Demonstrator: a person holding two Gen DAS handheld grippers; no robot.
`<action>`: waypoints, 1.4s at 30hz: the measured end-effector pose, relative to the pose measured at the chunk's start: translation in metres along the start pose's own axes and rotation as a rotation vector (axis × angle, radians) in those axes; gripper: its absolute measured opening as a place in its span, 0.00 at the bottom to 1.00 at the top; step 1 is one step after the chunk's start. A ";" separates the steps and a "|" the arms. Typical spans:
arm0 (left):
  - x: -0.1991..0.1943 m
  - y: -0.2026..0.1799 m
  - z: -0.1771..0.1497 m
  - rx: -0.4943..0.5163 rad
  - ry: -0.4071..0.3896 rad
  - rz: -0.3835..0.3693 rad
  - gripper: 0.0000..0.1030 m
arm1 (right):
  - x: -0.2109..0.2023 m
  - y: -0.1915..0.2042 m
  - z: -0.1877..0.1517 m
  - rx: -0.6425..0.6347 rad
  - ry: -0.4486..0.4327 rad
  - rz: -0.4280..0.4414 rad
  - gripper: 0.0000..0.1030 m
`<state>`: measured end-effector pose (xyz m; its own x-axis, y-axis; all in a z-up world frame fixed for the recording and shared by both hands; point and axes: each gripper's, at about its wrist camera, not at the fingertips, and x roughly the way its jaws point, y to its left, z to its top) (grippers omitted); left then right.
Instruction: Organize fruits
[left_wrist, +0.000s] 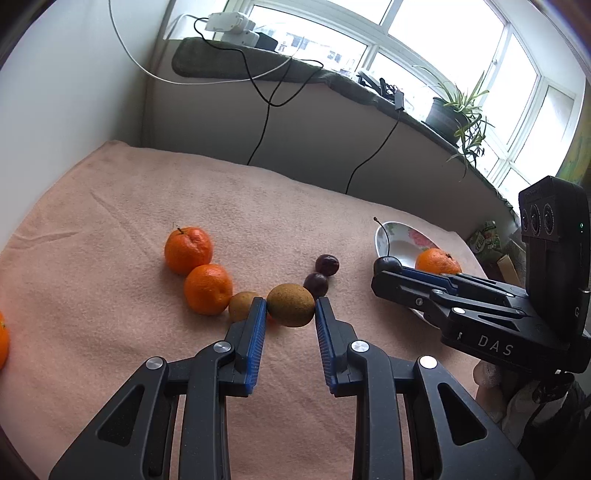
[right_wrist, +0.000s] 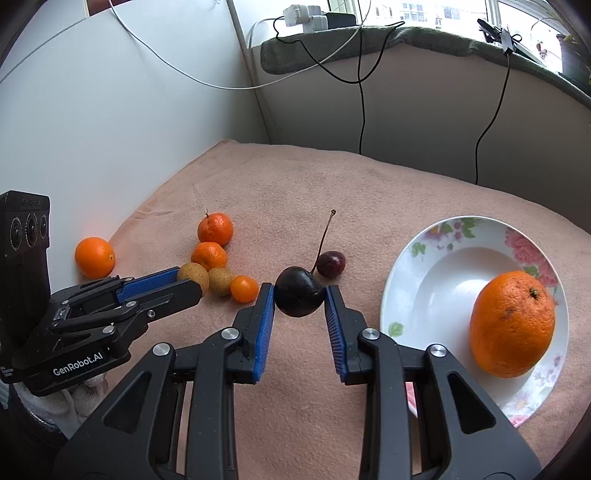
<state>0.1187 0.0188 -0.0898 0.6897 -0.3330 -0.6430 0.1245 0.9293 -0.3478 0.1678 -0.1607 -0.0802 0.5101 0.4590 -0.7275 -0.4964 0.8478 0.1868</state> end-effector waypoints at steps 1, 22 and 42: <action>0.001 -0.004 0.001 0.007 0.000 -0.007 0.25 | -0.002 -0.003 0.000 0.001 -0.004 -0.005 0.28; 0.041 -0.086 0.010 0.120 0.047 -0.141 0.25 | -0.025 -0.063 0.011 0.037 -0.028 -0.092 0.28; 0.055 -0.110 0.009 0.151 0.084 -0.167 0.25 | -0.020 -0.092 0.027 0.076 -0.024 -0.125 0.28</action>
<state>0.1495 -0.1002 -0.0807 0.5897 -0.4900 -0.6420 0.3415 0.8717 -0.3515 0.2218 -0.2408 -0.0650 0.5814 0.3539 -0.7326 -0.3738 0.9160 0.1458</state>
